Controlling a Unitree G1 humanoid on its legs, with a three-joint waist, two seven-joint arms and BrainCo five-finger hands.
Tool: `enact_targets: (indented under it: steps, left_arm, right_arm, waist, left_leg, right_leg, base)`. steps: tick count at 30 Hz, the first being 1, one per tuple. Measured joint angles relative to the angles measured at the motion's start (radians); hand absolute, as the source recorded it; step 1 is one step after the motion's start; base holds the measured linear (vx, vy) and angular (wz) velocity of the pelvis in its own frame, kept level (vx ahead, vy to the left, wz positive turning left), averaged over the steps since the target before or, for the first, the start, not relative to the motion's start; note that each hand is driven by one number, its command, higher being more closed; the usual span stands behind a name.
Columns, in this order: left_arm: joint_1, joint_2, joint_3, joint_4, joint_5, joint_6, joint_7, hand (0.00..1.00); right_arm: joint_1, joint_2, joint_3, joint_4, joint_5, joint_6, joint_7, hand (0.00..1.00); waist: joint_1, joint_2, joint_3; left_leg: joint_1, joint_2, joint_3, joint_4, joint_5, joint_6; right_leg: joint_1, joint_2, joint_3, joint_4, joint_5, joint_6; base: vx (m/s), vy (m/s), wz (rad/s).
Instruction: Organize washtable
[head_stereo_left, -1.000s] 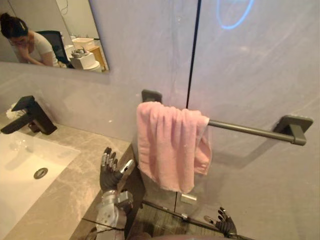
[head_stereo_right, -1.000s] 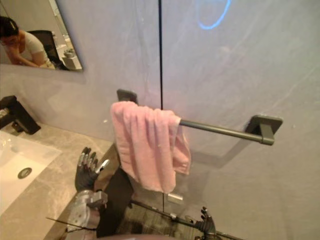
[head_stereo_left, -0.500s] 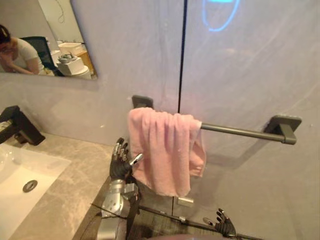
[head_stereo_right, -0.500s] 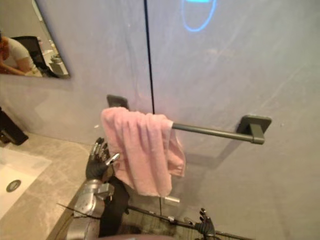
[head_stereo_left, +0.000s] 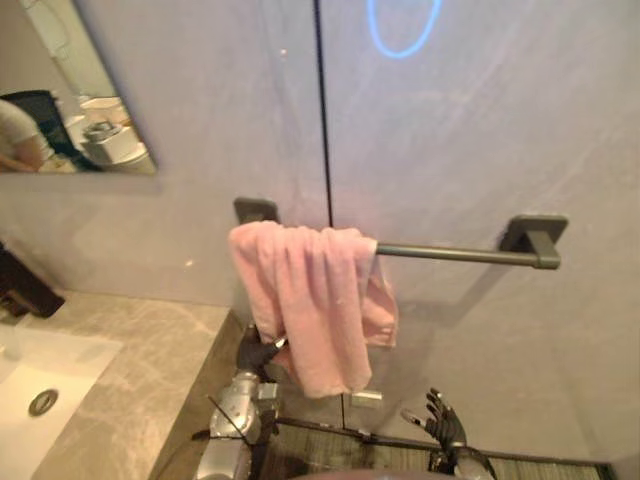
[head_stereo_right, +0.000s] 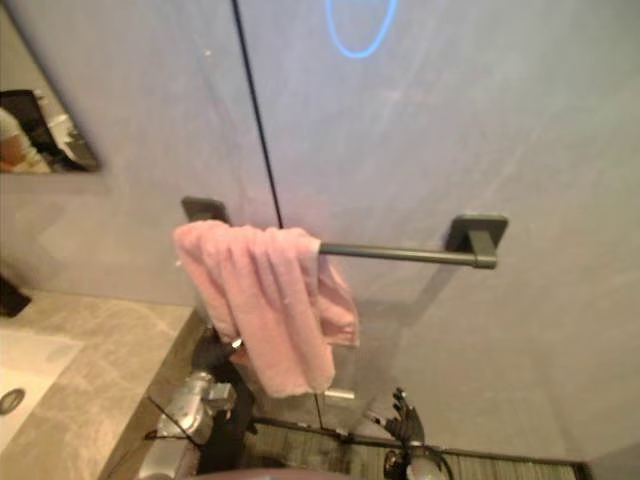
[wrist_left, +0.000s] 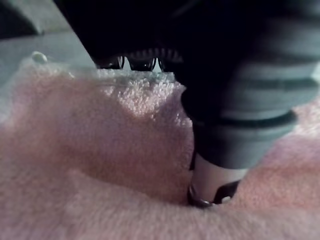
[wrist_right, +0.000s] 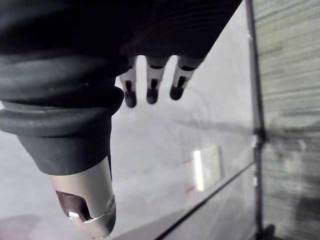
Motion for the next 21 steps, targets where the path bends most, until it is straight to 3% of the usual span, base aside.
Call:
enact_targets:
  steps: [6, 14, 21]
  left_arm:
    - [-0.031, 0.000, -0.003, 0.005, -0.001, 0.001, -0.002, 1.00]
    - [-0.025, -0.002, -0.005, -0.040, -0.001, 0.000, -0.017, 1.00]
    - [-0.023, 0.004, -0.021, -0.043, -0.003, -0.003, -0.019, 1.00]
  right_arm:
    - [0.063, -0.001, -0.002, -0.230, -0.002, 0.000, -0.006, 0.00]
    - [0.186, -0.006, 0.022, -0.578, -0.013, -0.002, -0.002, 0.00]
    - [0.196, -0.110, 0.107, -0.696, -0.038, -0.002, 0.037, 0.00]
  waist:
    - [0.005, -0.012, 0.009]
    - [0.000, -0.024, 0.023]
    - [-0.014, -0.023, 0.023]
  left_leg:
    - [0.016, 0.000, 0.009, 0.003, -0.003, 0.003]
    - [-0.002, 0.007, 0.036, 0.070, -0.061, 0.012]
    - [-0.003, 0.000, 0.039, 0.082, -0.066, 0.018]
  right_leg:
    - [-0.001, 0.002, 0.022, 0.001, 0.000, 0.000]
    - [-0.001, 0.000, 0.059, 0.002, 0.000, 0.004]
    - [-0.001, 0.001, 0.068, 0.002, 0.006, 0.012]
  base:
    - [0.05, -0.009, -0.12]
    - [-0.01, 0.003, -0.14]
    - [-0.01, -0.001, -0.02]
